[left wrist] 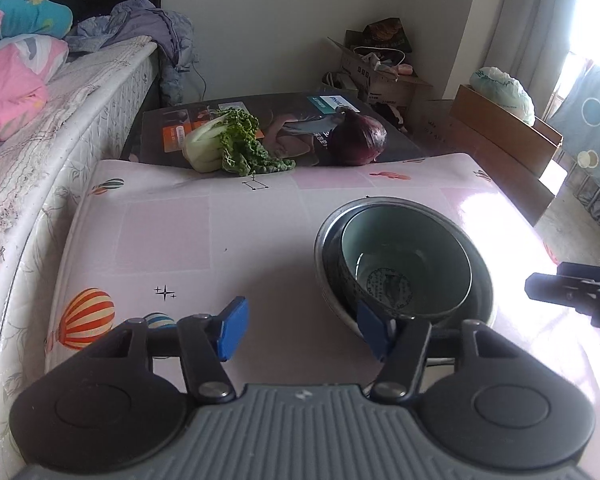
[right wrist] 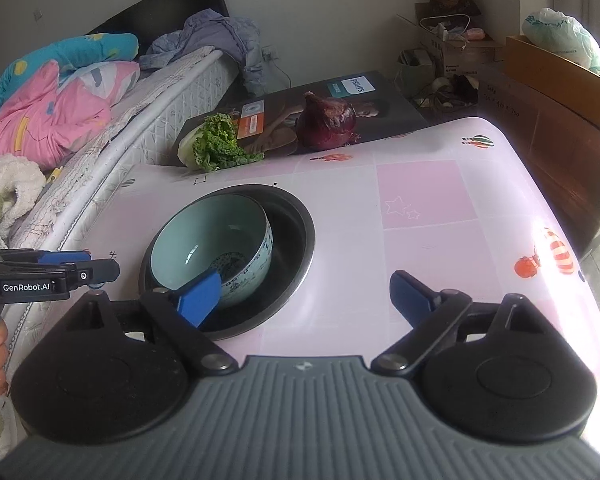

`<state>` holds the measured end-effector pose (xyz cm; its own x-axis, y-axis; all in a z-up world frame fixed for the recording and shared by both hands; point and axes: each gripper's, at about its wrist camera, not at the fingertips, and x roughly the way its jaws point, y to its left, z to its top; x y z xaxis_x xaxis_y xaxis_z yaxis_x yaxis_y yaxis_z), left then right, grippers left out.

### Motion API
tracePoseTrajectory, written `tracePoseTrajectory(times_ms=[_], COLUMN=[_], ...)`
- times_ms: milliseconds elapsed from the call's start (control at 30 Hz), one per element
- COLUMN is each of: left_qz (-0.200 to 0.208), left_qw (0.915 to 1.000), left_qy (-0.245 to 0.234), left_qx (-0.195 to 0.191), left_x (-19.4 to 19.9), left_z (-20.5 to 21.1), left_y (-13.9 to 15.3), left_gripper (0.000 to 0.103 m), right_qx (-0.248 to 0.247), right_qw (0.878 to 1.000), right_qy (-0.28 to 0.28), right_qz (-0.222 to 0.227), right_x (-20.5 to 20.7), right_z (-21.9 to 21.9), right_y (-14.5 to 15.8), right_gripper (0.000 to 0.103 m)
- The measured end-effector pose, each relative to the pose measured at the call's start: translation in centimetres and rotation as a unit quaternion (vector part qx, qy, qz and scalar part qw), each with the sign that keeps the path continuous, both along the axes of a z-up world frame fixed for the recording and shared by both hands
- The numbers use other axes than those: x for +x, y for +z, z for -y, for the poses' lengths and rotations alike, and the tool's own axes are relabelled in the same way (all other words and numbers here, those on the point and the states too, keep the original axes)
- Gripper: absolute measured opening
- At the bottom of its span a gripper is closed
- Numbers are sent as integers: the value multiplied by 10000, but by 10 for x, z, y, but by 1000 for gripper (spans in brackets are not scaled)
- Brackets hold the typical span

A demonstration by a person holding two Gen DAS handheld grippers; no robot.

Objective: Organize plates and bowls
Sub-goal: 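Close both tools on the steel bowl rim, then lift the steel bowl with the teal bowl and carry it toward the plates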

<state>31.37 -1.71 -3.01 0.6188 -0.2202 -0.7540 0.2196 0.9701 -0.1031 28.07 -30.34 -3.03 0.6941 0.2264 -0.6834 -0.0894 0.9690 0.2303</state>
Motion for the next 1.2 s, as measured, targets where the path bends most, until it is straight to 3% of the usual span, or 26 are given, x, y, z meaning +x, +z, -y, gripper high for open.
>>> tracePoseTrajectory(times_ms=[267,667,833,933,1000,1200], left_qz=[-436,-1053,-1204,-1267,-1284,-1192], left_qw=[9989,9939,9920,9906,9900,9923], left_qy=[-140,-51,-30,-95,-173,-151], left_qx=[-100,-325,-383,-508,-561,-288], left_x=[27,57,65,67,67,64], left_z=[7,9,12,13,15,23], left_y=[-22,-39,-44,-46,-46,-44], left_gripper=[54,48,42,32,16,18], right_qx=[119,564,555,571,540,559], right_qw=[9991,9942,9937,9933,9935,9936], right_qy=[119,257,341,384,429,499], right_qz=[-382,-880,-909,-927,-908,-847], right_x=[34,65,71,74,74,69], right_z=[-3,-7,-14,-17,-19,-19], right_y=[-23,-53,-59,-61,-61,-59], right_gripper=[60,27,21,17,17,18])
